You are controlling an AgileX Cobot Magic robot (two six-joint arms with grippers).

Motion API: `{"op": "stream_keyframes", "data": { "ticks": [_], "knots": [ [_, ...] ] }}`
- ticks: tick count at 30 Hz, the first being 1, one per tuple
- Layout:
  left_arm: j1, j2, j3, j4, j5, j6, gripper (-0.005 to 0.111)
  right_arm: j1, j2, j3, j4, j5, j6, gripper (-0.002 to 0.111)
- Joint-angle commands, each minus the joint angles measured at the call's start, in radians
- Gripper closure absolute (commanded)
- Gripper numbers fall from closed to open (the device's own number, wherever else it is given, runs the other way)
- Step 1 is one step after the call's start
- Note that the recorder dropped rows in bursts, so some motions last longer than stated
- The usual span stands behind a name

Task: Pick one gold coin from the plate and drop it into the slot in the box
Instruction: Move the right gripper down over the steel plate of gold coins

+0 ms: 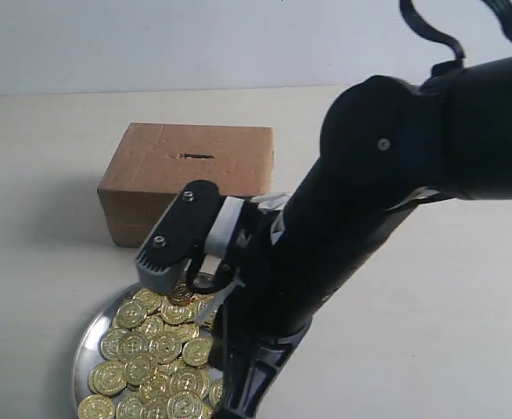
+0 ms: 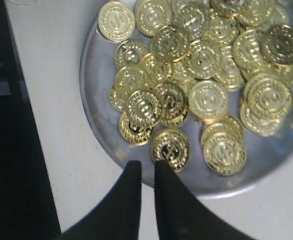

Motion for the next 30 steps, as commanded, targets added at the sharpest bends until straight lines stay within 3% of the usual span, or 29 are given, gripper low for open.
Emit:
{"op": "stream_keyframes", "data": {
  "ticks": [1, 6, 11, 16, 19, 21, 23, 30],
  "knots": [
    [0.002, -0.005, -0.002, -0.001, -0.012, -0.001, 0.107, 0.029, 0.054, -0.058, -0.004, -0.018, -0.037, 0.083],
    [0.002, -0.005, -0.002, -0.001, -0.012, -0.001, 0.107, 0.029, 0.110, -0.113, -0.034, -0.030, -0.029, 0.062],
    [0.002, -0.005, -0.002, -0.001, -0.012, -0.001, 0.107, 0.034, 0.170, -0.118, 0.008, -0.027, -0.029, 0.054],
    [0.002, -0.005, -0.002, -0.001, -0.012, -0.001, 0.107, 0.058, 0.218, -0.118, -0.001, -0.029, -0.029, 0.051],
    [0.002, -0.005, -0.002, -0.001, -0.012, -0.001, 0.107, 0.123, 0.232, -0.118, -0.031, -0.074, -0.023, 0.051],
    [0.002, -0.005, -0.002, -0.001, -0.012, -0.001, 0.107, 0.144, 0.232, -0.118, -0.092, -0.123, 0.063, 0.051],
    [0.002, -0.005, -0.002, -0.001, -0.012, -0.001, 0.107, 0.151, 0.238, -0.118, -0.157, -0.147, 0.158, 0.051],
    [0.002, -0.005, -0.002, -0.001, -0.012, -0.001, 0.107, 0.151, 0.293, -0.118, -0.181, -0.168, 0.187, 0.051]
  ]
}}
